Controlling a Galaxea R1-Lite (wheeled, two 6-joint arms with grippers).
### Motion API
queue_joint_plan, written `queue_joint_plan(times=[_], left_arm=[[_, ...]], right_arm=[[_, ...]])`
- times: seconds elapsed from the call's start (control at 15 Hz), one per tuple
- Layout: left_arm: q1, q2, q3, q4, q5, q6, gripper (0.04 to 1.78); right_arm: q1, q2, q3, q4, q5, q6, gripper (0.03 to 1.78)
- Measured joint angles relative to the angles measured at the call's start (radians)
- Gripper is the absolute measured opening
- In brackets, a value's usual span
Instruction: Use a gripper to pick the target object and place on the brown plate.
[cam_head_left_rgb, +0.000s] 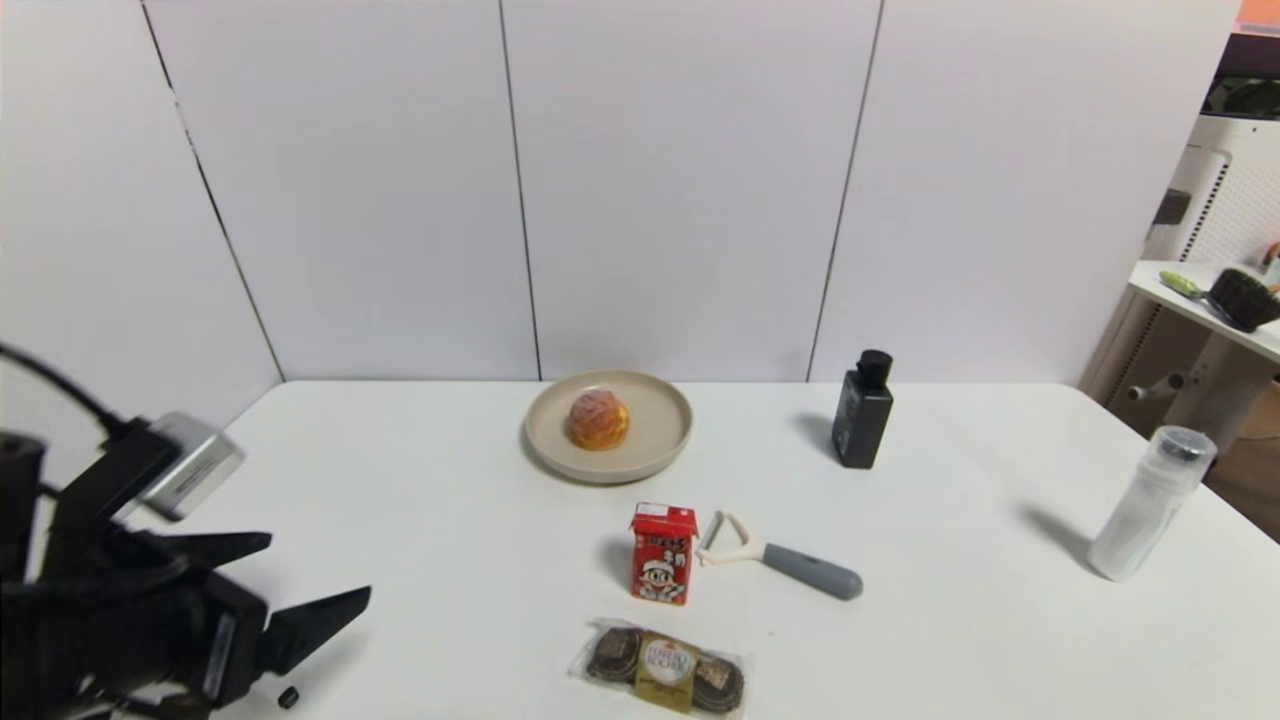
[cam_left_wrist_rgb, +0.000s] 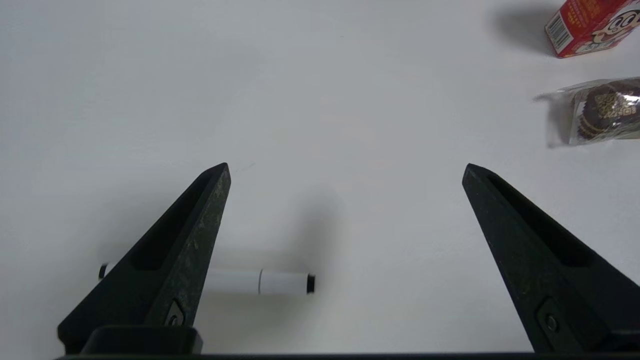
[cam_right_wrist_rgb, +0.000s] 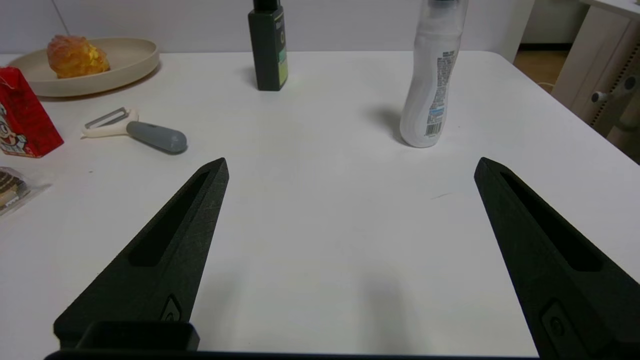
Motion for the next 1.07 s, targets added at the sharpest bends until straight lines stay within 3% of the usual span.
queue_joint_plan(times=[0.2, 0.33, 0.8, 1.07], left_arm=[[0.082, -0.292, 0.262, -0.261, -0.001, -0.003, 1.68], [0.144, -0.473, 0.346, -0.288, -0.006, -0.004, 1.69], [0.257, -0.985, 0.404, 0.120, 0.019, -0.003, 1.69], [0.267, -1.063, 0.407, 0.147, 0.029, -0.036, 1.69]], right_arm=[[0.000, 0.000, 0.000, 0.000, 0.000, 0.000, 1.70], [0.000, 0.000, 0.000, 0.000, 0.000, -0.001, 1.70], [0.000, 0.000, 0.000, 0.000, 0.000, 0.000, 1.70], [0.000, 0.000, 0.000, 0.000, 0.000, 0.000, 1.70]])
